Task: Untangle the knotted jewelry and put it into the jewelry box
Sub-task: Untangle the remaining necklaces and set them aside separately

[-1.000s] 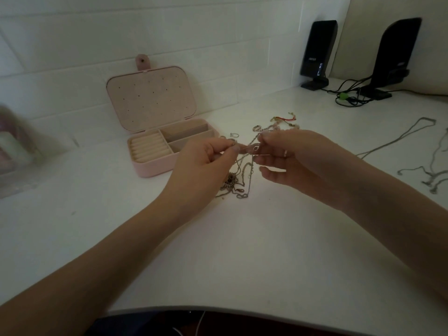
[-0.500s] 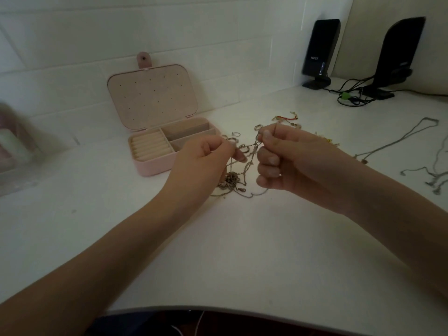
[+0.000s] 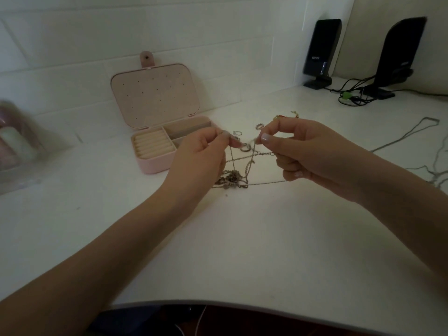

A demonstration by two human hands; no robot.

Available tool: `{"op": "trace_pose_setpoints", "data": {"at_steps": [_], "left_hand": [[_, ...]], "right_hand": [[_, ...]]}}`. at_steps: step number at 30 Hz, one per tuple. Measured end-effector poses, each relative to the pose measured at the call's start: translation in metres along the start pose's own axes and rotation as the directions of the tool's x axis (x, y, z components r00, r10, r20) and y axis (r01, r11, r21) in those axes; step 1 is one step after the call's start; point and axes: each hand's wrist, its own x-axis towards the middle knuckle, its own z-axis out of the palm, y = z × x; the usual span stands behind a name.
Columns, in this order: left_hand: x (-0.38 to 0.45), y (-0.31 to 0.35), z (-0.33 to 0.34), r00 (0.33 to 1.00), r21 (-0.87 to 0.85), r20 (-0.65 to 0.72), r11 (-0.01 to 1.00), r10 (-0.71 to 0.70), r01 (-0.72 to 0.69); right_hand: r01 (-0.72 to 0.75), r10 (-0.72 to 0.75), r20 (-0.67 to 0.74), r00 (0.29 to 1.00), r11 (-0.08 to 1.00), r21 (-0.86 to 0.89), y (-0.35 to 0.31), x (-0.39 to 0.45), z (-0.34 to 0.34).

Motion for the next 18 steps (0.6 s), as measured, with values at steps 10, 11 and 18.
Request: {"op": "trace_pose_setpoints", "data": {"at_steps": [10,11,18], "left_hand": [[-0.0024,0.0041,-0.0015,0.997,-0.132,0.064,0.990,-0.049,0.057],[-0.0021,0.0039,-0.0015,0.998,-0.125,0.049,0.991,-0.036,0.042],[-0.0004,0.0023,-0.0010,0.999,-0.027,-0.015,0.998,0.052,-0.053]], "right_hand": [[0.030,-0.021,0.038,0.999,0.967,-0.254,-0.0008,0.0006,-0.0012],[0.031,-0.018,0.051,0.999,0.964,-0.263,-0.0016,0.0003,-0.0017],[0.061,-0.043,0.078,0.996,0.970,-0.236,-0.0075,-0.0023,-0.0057]]}}
